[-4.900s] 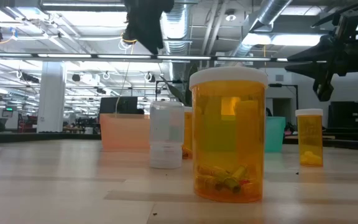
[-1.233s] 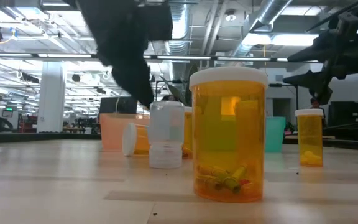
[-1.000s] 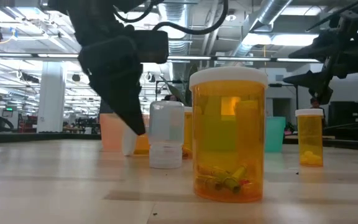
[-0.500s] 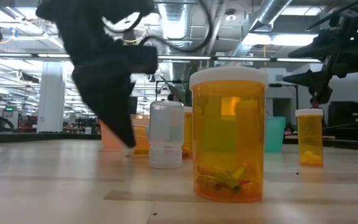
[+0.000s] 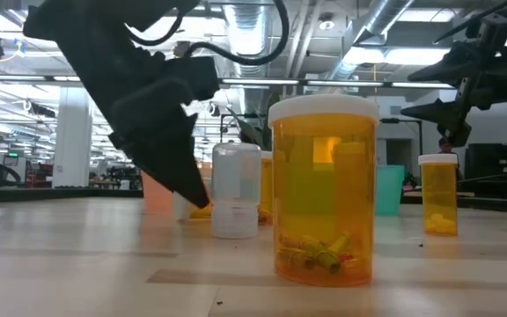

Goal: Pick and place medicine bottles into bin by pill shape (circle, oval)
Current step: Put the bottom left orange capsule bottle into the orange bin

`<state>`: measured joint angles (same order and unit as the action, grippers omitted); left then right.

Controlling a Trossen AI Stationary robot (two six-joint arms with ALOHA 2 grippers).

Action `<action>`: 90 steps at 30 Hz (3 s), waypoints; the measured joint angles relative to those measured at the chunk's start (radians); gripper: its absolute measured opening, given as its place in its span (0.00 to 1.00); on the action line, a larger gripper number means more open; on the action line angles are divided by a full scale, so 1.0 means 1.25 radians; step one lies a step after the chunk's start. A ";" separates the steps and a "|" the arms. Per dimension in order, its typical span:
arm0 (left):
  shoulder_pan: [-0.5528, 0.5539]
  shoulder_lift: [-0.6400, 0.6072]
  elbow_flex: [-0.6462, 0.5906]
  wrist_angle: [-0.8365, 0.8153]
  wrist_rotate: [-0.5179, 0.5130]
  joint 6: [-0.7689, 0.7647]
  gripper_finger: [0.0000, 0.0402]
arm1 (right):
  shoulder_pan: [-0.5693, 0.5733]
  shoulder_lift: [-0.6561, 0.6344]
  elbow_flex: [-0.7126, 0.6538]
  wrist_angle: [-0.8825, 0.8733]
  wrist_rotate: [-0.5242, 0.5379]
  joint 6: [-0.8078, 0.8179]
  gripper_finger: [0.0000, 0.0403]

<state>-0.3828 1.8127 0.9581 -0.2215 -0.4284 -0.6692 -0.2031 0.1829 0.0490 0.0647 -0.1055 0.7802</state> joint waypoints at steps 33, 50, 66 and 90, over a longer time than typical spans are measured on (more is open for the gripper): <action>-0.117 0.086 -0.001 0.008 -0.310 -0.269 0.85 | 0.000 -0.001 0.001 0.001 -0.002 0.063 0.66; -0.118 0.086 -0.001 0.005 -0.307 -0.260 0.68 | 0.000 -0.001 0.001 0.000 -0.002 0.067 0.66; -0.121 0.082 0.005 0.006 -0.262 -0.243 0.51 | 0.000 -0.001 0.001 0.000 -0.002 0.068 0.66; -0.132 0.055 0.306 -0.718 -0.179 -0.245 0.34 | 0.000 0.000 0.000 -0.006 -0.002 0.046 0.66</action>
<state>-0.5472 1.8817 1.3403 -1.1191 -0.6525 -0.9760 -0.2035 0.1825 0.0494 0.0572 -0.1074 0.8377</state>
